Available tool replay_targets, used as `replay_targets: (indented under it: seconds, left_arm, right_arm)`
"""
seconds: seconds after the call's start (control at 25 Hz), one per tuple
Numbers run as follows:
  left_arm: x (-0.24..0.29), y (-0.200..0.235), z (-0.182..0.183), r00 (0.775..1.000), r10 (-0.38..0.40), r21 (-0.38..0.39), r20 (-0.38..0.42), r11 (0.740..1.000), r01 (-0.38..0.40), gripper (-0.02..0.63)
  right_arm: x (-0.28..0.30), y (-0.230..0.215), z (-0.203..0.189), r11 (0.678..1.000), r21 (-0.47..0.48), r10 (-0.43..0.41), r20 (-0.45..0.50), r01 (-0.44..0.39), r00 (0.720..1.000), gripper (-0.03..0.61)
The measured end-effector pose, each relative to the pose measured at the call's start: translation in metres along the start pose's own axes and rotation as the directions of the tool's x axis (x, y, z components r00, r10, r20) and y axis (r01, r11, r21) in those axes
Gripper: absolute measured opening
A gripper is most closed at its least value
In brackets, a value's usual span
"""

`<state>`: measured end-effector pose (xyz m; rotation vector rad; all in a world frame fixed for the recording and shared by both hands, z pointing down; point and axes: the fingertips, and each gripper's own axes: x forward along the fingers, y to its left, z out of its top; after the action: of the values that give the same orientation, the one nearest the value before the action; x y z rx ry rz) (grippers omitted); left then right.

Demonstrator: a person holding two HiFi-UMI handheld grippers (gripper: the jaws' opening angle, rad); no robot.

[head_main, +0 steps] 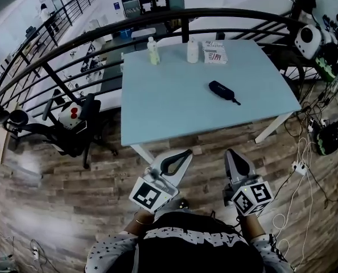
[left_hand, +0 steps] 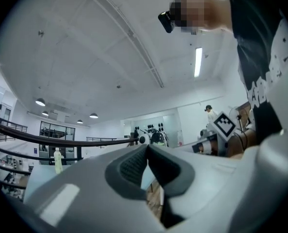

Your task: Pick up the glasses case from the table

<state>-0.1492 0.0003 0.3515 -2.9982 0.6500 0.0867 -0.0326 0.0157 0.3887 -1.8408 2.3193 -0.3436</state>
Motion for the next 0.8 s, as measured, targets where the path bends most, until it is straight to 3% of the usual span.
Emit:
replay_targets:
  seconds: [0.32, 0.48, 0.68, 0.8]
  left_arm:
    - [0.017, 0.048, -0.017, 0.998, -0.066, 0.000, 0.009, 0.998, 0.066, 0.000]
    - [0.028, 0.056, -0.022, 0.995, -0.096, 0.007, 0.030, 0.995, 0.096, 0.000]
    - [0.034, 0.059, -0.034, 0.994, -0.105, -0.064, 0.007, 0.992, 0.105, 0.000]
    - [0.040, 0.064, -0.037, 0.994, -0.104, -0.039, 0.018, 0.994, 0.105, 0.000]
  right_arm:
    - [0.045, -0.006, -0.004, 0.998, -0.005, -0.056, -0.003, 0.056, 0.998, 0.005]
    - [0.053, -0.013, -0.004, 0.997, -0.017, -0.079, -0.010, 0.079, 0.997, 0.005]
    - [0.059, -0.019, -0.005, 0.995, -0.022, -0.097, -0.011, 0.097, 0.995, 0.005]
    - [0.065, -0.026, -0.007, 0.995, -0.027, -0.097, -0.014, 0.096, 0.995, 0.005]
